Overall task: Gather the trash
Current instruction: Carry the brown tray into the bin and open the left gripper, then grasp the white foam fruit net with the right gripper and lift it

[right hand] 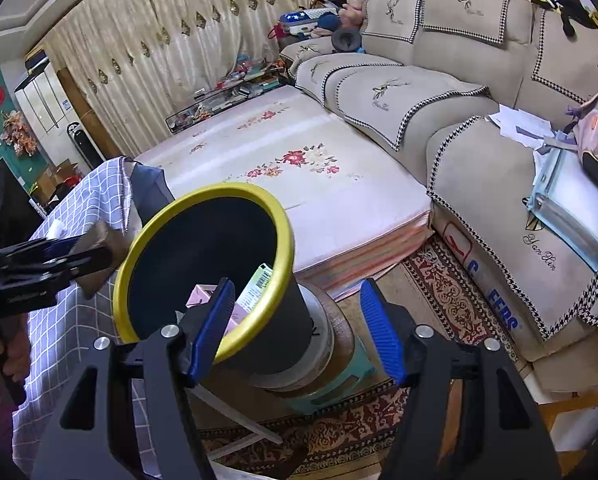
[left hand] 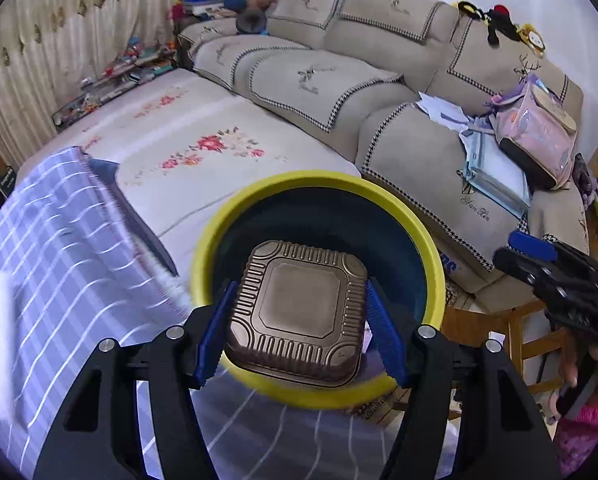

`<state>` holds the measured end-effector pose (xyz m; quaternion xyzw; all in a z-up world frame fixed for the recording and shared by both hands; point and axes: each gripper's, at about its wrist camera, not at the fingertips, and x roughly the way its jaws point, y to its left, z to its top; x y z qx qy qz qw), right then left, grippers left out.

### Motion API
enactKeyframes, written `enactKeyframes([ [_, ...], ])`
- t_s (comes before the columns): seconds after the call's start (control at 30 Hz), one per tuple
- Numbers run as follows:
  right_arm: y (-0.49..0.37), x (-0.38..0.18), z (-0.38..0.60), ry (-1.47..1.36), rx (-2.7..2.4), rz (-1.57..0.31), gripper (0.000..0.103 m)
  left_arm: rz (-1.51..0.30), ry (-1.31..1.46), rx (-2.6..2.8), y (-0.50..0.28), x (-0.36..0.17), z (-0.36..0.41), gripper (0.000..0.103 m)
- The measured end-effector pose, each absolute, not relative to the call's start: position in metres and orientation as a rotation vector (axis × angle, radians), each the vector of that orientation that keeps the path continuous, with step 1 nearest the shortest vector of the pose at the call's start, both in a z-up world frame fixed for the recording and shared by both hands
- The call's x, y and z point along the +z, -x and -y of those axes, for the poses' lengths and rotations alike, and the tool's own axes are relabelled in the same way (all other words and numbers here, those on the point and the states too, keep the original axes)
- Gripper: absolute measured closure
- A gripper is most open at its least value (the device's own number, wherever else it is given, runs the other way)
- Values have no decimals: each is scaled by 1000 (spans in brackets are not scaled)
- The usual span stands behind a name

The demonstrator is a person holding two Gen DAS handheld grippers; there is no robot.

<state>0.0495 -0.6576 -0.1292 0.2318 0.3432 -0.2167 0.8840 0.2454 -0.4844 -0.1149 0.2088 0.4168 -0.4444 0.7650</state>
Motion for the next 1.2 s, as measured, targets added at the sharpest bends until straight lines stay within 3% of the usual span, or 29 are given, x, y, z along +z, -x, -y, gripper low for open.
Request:
enactKeyframes([
  [0.07,-49,-130,658,-485,-452,-714,41,-913,-463,-951,-251,-123,498,39],
  [0.23,-50,-134,661,-494,-453,-718,39,-924,-456,-926,-261,-134,514,26],
  [0.43,-53,-138,656,-496,-437,-727,39,-909,-391,-897,-268,-120,489,23],
  [0.83,-84,-131,618,-436,-338,-744,39,-754,-201,-689,-234,-50,313,14],
  [1.2,-157,-94,513,-285,-107,-741,38,-699,-45,-392,-197,-45,143,12],
])
